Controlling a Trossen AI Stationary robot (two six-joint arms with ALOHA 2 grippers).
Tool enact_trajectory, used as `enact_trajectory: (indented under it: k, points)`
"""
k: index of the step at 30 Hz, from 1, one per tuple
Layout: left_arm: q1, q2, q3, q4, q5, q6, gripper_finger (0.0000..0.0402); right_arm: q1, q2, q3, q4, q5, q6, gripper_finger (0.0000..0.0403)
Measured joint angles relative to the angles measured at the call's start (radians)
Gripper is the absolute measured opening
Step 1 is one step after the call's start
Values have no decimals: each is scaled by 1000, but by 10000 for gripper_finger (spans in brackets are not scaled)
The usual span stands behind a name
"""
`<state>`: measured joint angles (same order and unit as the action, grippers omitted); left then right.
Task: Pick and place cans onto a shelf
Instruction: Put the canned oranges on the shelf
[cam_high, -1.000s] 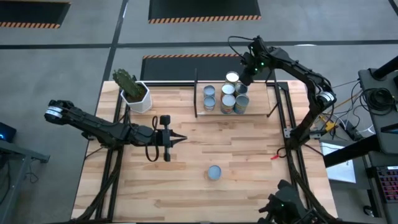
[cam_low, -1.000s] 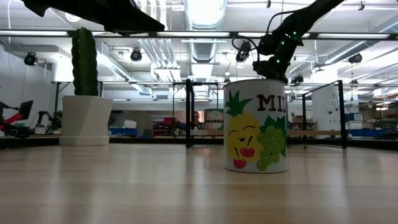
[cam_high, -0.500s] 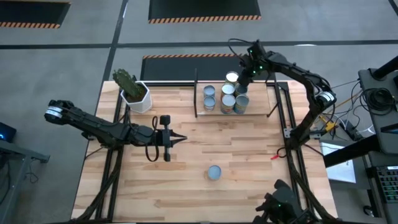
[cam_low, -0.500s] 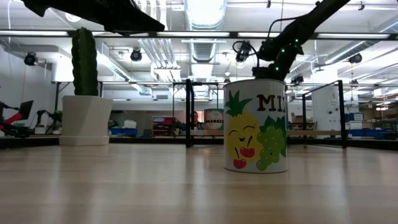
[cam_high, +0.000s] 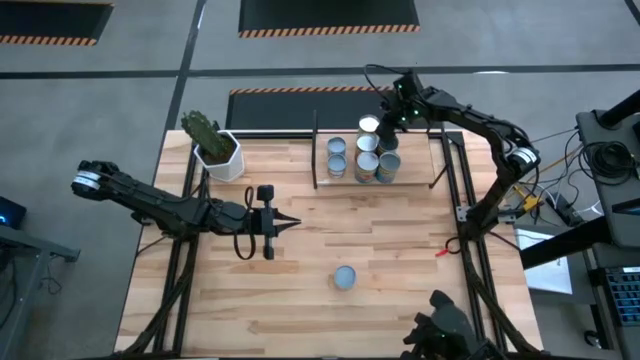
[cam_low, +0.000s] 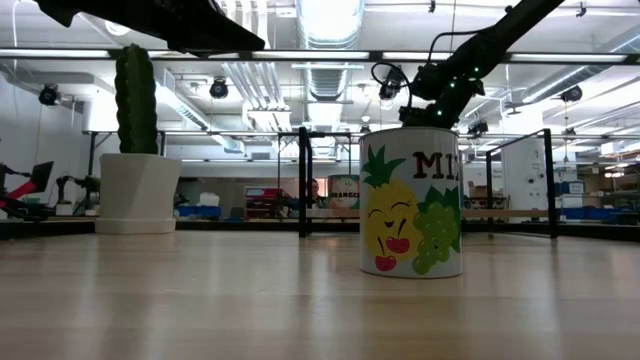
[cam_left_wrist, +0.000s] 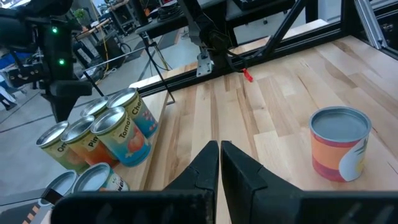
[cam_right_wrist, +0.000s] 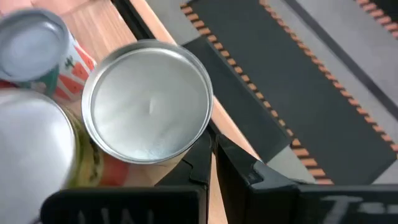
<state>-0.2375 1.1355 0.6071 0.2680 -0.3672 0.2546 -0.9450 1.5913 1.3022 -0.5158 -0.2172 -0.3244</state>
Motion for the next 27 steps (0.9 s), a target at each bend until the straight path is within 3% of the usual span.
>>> enact_trajectory:
  k: [18, 27]
  points:
    - [0, 0, 0, 0, 0, 0, 0, 40, -11, 55, 44, 8, 3, 13]
    - [0, 0, 0, 2, 0, 7, 0, 122, 22, 66, 87, 0, -9, 13]
